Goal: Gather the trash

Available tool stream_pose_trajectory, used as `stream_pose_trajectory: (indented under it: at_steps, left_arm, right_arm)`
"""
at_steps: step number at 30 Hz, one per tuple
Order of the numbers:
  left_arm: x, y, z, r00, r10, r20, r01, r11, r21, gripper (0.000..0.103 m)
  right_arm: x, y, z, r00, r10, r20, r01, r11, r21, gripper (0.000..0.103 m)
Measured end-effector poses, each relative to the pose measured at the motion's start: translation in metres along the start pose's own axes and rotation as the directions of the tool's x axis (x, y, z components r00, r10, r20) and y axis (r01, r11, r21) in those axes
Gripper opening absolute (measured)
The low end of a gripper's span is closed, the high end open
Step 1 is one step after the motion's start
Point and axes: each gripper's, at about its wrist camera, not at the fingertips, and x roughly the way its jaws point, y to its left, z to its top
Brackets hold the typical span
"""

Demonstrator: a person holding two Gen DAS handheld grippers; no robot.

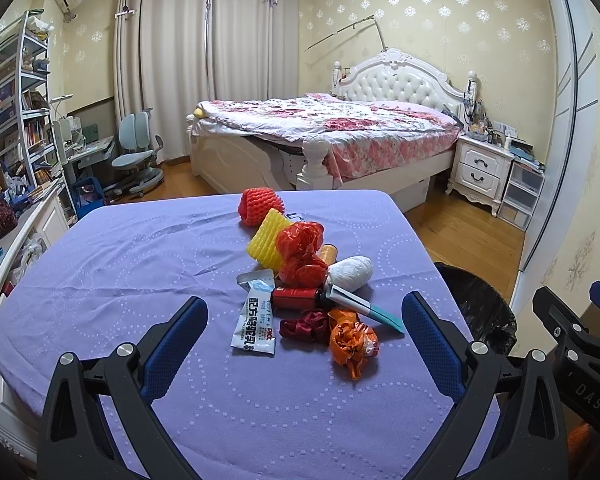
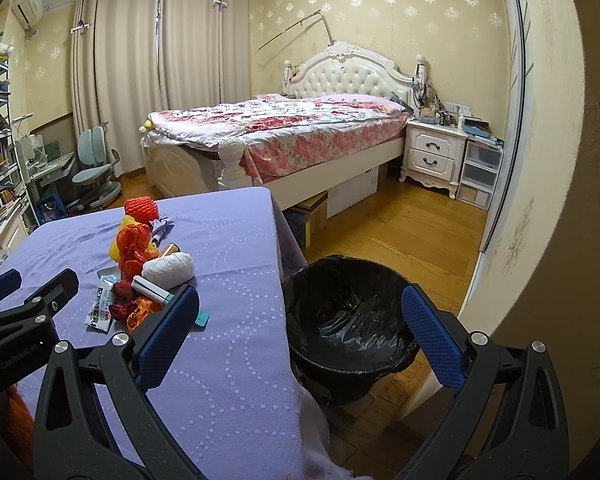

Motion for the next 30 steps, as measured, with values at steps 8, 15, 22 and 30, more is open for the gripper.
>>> stream_pose_trajectory:
  at_steps: [8, 15, 22, 30]
  left_arm:
    - [0.012, 0.016, -0.015, 0.999, 0.017, -0.032, -0.018, 0.999, -0.028, 0.097]
    - [0.014, 0.026, -0.015, 0.999, 0.025, -0.04, -0.026, 1.0, -0.017, 0.092]
    - [0.032, 0.044, -0.021, 0.993, 0.018, -0.119, -0.022, 0.999, -0.029, 0.08]
    - [0.049, 0.054, -0.036, 0.979, 0.019, -0.205, -0.027, 0.999, -0.033, 0.077]
  right_arm:
    - [0.012, 0.005, -0.002, 0.999, 0.013, -0.036, -0.014, 1.0, -0.012, 0.082]
    - [0.021, 0.014, -0.001, 0.999, 0.028, -0.046, -0.03, 0.999, -0.034, 0.077]
    - [0.039, 0.027, -0.01, 0.992, 0.057, -0.111, -0.065, 0.996, -0.067, 0.07]
    - [0.052, 0.039, -0.017, 0.978, 0.114, -0.173, -0.127, 0.99, -0.065, 0.065]
